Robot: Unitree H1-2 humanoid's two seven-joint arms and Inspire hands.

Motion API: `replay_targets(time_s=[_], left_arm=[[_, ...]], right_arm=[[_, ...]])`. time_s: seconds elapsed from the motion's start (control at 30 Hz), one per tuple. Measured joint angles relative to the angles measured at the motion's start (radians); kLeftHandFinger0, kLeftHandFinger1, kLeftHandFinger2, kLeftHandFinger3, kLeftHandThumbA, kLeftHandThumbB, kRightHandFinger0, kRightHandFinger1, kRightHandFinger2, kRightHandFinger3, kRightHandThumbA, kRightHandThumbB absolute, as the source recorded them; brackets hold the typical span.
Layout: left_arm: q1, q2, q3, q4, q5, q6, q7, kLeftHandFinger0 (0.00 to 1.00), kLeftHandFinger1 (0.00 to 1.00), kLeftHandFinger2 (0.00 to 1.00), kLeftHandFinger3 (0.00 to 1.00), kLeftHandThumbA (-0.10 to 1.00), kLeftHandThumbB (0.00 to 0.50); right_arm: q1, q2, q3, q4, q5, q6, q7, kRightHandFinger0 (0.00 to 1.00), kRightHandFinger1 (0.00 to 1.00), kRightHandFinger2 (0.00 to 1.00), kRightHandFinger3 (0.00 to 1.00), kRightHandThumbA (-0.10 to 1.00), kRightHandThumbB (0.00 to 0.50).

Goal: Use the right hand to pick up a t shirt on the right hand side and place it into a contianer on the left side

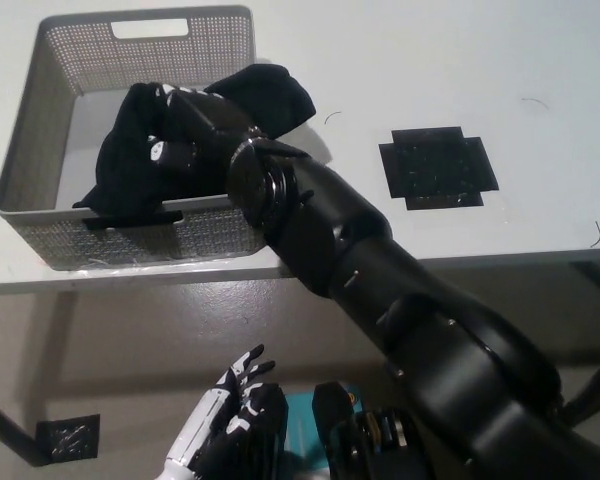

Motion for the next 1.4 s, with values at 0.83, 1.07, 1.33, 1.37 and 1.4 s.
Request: replay_targets(time_s=[0.83,1.07,1.33,1.37,1.4], left_arm=[[0.024,0.007,0.008,0.033,0.001,0.000,0.000,0.62,0.83,0.92,1.00,0.86,0.363],[0.045,0.009,0.023,0.047,0.000,0.000,0.000,0.60,0.83,0.91,1.00,0.88,0.382],[0.076,0.011,0.070,0.067,-0.005,-0.003,0.003,0.62,0.83,0.92,1.00,0.89,0.397],[0.082,0.011,0.079,0.067,-0.005,-0.006,0.003,0.62,0.83,0.91,1.00,0.89,0.397],[0.087,0.011,0.087,0.068,-0.005,-0.010,0.004,0.62,0.84,0.92,1.00,0.89,0.389]], right_arm=[[0.495,-0.360,-0.041,-0.910,-0.017,0.057,0.081,1.00,1.00,1.00,1.00,0.53,0.480],[0.814,-0.447,-0.112,-1.176,-0.011,0.054,0.081,1.00,1.00,1.00,1.00,0.46,0.443],[1.291,-0.534,-0.283,-1.424,0.022,-0.002,0.062,1.00,1.00,1.00,1.00,0.42,0.430],[1.374,-0.545,-0.315,-1.445,0.028,-0.022,0.052,1.00,1.00,1.00,1.00,0.42,0.430],[1.430,-0.552,-0.337,-1.448,0.034,-0.041,0.044,1.00,1.00,1.00,1.00,0.44,0.430]])
